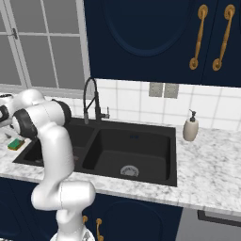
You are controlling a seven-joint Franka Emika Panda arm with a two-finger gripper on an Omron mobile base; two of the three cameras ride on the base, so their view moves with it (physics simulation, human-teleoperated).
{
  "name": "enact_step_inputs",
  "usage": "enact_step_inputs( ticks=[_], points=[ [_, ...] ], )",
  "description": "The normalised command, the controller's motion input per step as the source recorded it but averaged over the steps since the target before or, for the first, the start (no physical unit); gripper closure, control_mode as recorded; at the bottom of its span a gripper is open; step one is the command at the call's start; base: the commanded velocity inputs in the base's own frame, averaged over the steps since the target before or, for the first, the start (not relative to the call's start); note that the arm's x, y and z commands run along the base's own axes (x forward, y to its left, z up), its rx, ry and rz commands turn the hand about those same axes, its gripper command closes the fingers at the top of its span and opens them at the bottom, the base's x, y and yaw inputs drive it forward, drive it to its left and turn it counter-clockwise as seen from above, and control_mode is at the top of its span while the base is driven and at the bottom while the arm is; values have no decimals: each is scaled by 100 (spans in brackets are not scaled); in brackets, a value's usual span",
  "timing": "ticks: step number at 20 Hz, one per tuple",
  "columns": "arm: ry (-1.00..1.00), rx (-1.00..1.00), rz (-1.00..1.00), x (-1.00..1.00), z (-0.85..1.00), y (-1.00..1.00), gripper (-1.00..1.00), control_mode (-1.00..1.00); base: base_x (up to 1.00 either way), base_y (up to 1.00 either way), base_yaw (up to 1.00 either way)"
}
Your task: Pick the pan and sponge and place them into the sink. Then turn on the water.
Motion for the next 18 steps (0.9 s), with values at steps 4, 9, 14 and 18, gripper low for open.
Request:
enact_step_inputs(
  ticks=[4, 9, 14, 18],
  points=[
    [-8, 1, 0, 0, -22, 11, -100, -100, 0, 0, 0],
    [-7, 2, 4, 0, -19, 0, -100, -100, 0, 0, 0],
    [-2, 3, 6, 3, -20, 0, -100, -100, 0, 0, 0],
    [-1, 3, 8, 6, -22, 0, -100, -100, 0, 0, 0]
  ],
)
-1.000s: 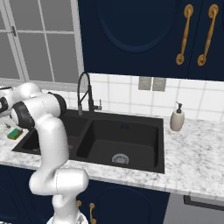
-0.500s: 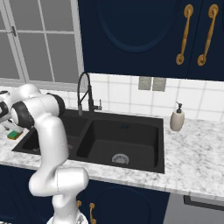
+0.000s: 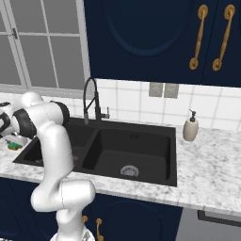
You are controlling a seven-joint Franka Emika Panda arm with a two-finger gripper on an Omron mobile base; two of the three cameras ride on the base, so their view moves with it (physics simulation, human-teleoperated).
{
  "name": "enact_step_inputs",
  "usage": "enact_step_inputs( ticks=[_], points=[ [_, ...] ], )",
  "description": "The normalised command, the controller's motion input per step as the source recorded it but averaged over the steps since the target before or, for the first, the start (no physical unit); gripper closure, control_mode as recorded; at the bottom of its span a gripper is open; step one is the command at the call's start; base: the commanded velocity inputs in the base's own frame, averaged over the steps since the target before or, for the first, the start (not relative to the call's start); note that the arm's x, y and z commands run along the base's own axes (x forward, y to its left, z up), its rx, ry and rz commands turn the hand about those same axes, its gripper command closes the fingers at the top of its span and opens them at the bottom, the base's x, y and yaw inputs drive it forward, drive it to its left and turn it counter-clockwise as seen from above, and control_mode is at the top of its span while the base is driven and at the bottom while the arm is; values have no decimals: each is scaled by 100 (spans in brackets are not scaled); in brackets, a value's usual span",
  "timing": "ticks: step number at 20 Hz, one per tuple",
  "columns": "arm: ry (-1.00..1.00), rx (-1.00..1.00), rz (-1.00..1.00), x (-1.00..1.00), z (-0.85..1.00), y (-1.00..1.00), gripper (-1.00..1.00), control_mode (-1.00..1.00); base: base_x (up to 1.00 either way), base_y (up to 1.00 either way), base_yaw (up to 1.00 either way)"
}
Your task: Pick the pan and sponge and place them into the sink. Then turn on the water.
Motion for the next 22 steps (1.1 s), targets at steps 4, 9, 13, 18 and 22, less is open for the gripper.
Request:
enact_step_inputs(
  ticks=[4, 9, 13, 18, 22],
  points=[
    [-4, 5, 6, 4, -26, 0, -100, -100, 0, 0, 0],
    [-9, 7, 5, 0, -27, 9, -100, -100, 0, 0, 0],
    [2, 0, 1, 2, -27, 10, 100, -100, 0, 0, 0],
    [1, 1, 0, 0, -5, -2, 100, -100, 0, 0, 0],
    [0, 3, 0, 8, 0, -59, 100, -100, 0, 0, 0]
  ],
)
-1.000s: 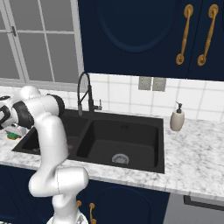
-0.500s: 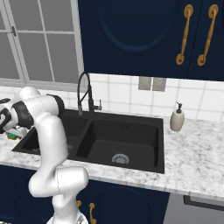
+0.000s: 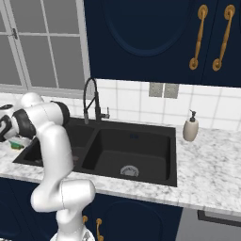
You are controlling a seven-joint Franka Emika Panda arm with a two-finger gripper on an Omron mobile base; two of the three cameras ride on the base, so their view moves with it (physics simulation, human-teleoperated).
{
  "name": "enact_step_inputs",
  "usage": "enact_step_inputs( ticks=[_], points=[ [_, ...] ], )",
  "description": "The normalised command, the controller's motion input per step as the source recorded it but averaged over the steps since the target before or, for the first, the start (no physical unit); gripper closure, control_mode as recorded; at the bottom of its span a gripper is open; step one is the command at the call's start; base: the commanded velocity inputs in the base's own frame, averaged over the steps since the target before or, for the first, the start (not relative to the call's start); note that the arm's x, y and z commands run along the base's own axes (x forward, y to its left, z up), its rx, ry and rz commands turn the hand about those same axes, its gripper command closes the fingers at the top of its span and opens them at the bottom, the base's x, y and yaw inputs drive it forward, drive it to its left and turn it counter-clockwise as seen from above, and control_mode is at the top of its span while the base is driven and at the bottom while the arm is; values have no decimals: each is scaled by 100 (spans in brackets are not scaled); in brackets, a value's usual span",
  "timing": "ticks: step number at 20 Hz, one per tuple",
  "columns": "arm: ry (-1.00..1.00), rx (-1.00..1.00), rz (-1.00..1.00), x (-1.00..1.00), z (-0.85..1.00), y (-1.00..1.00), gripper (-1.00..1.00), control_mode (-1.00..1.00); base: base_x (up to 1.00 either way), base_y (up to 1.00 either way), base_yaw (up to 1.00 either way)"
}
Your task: Pick the pan and sponge and place them into the sink. Then turn on the water.
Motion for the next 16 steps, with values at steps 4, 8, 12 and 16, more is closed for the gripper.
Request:
enact_step_inputs(
  ticks=[4, 8, 12, 16],
  points=[
    [0, 11, 0, 24, 8, -91, 100, -100, 0, 0, 0],
    [0, 7, 0, 6, 7, -100, 100, -100, 0, 0, 0],
    [0, -2, -6, 0, -11, -99, 100, -100, 0, 0, 0],
    [4, -5, -8, 1, -9, -96, 100, -100, 0, 0, 0]
  ],
)
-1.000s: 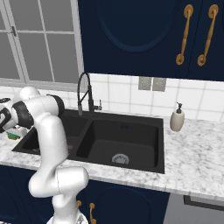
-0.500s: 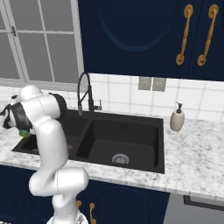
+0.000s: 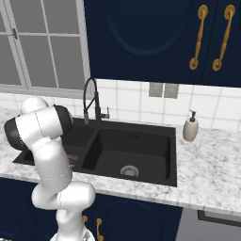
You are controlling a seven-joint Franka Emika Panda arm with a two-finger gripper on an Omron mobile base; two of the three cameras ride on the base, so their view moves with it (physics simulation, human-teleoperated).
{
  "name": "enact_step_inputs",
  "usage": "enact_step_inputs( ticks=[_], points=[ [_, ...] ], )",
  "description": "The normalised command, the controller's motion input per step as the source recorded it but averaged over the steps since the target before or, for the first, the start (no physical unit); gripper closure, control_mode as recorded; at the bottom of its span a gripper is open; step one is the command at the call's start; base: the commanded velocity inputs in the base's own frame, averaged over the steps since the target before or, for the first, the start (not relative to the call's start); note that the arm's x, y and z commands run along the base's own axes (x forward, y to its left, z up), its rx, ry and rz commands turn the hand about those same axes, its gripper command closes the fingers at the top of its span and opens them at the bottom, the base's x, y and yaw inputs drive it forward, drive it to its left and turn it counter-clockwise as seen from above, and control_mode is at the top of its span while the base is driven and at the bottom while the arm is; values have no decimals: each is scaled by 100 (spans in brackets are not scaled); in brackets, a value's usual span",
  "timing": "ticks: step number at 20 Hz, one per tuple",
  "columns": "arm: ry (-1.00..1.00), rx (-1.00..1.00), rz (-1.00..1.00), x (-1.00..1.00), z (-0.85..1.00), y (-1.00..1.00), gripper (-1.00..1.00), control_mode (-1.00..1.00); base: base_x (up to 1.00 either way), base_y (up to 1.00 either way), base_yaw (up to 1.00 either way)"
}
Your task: Pick the pan and sponge and place them into the sink. Then turn on the water.
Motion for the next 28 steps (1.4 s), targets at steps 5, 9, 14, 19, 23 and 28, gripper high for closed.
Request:
enact_step_inputs(
  ticks=[5, 9, 14, 19, 23, 28],
  points=[
    [5, -11, -2, 15, -30, -30, 100, -100, 0, 0, 0],
    [0, -6, -3, 11, -29, 9, 100, -100, 0, 0, 0],
    [0, 0, -4, 13, -12, 1, 100, -100, 0, 0, 0],
    [0, 3, -1, 3, -4, -13, -100, -100, 0, 0, 0],
    [0, 2, 0, 0, 0, -14, -100, -100, 0, 0, 0],
    [0, 0, 0, 0, 0, -10, -100, -100, 0, 0, 0]
  ],
)
